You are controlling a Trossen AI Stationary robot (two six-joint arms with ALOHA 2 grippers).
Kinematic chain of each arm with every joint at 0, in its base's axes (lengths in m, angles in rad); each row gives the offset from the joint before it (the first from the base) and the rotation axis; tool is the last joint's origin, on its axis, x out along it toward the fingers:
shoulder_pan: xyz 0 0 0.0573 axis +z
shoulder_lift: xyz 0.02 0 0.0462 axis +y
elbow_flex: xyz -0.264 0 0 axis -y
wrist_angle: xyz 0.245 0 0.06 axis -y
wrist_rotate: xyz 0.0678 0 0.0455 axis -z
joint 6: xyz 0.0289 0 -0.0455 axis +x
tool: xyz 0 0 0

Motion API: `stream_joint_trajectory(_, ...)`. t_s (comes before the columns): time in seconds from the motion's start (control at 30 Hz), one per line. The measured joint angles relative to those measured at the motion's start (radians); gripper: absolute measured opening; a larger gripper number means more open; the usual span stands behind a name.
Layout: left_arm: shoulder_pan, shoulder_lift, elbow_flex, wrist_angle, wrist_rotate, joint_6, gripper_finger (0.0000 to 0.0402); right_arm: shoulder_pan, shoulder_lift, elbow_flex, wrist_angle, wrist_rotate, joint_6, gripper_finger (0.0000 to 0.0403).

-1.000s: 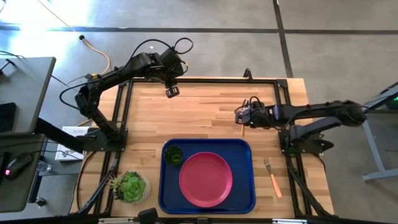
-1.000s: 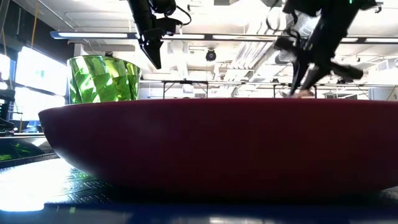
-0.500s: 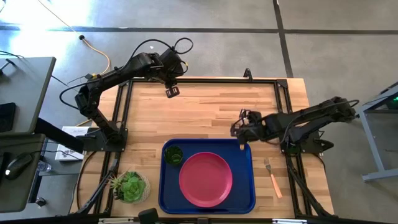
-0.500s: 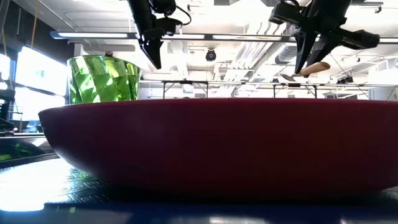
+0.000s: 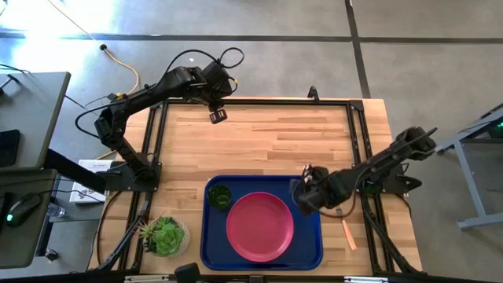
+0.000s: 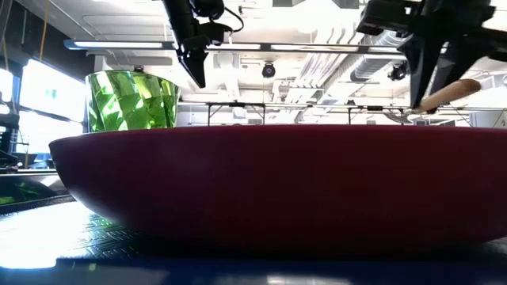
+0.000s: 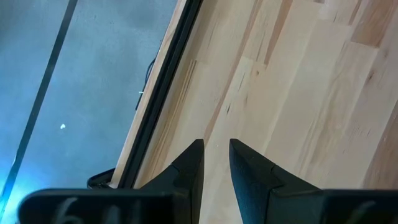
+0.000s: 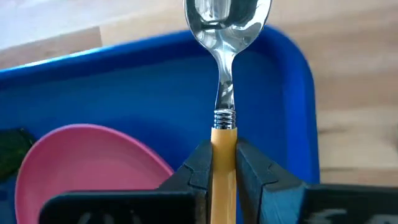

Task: Pick and place plate/cup/fork/spoon on tray
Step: Put the yellow spoon on the blue serving tray to the right side of the pink plate

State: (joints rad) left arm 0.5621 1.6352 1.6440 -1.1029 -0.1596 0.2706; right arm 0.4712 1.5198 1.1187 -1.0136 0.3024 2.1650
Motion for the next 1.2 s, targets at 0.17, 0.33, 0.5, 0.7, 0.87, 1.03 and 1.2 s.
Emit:
stream_joint_trajectory(0.17, 0.000, 0.000, 0.000, 0.001, 0.000, -0.008, 0.0065, 0.041, 0.047, 0.000, 0.061, -0.033, 0.034, 0.0024)
stream_joint_trajectory(0.33, 0.000, 0.000, 0.000, 0.001, 0.000, -0.008, 0.0065, 0.069, 0.089, 0.000, 0.131, -0.052, 0.036, 0.0024)
stream_joint_trajectory(0.5, 0.000, 0.000, 0.000, 0.001, 0.000, -0.008, 0.0065, 0.098, 0.105, 0.000, 0.169, -0.080, 0.038, 0.0024)
stream_joint_trajectory(0.7, 0.000, 0.000, 0.000, 0.001, 0.000, -0.009, 0.0065, 0.145, 0.105, 0.000, 0.206, -0.093, 0.074, 0.0024)
stream_joint_trajectory(0.87, 0.000, 0.000, 0.000, 0.001, 0.000, -0.008, 0.0065, 0.170, 0.129, 0.022, 0.203, -0.125, 0.097, 0.0024)
stream_joint_trajectory(1.03, 0.000, 0.000, 0.000, 0.001, 0.000, -0.007, 0.0065, 0.170, 0.206, 0.121, 0.129, -0.132, 0.096, 0.0024)
stream_joint_trajectory(1.2, 0.000, 0.000, 0.000, 0.001, 0.000, -0.007, 0.0065, 0.171, 0.308, 0.236, 0.008, -0.173, 0.097, 0.0024)
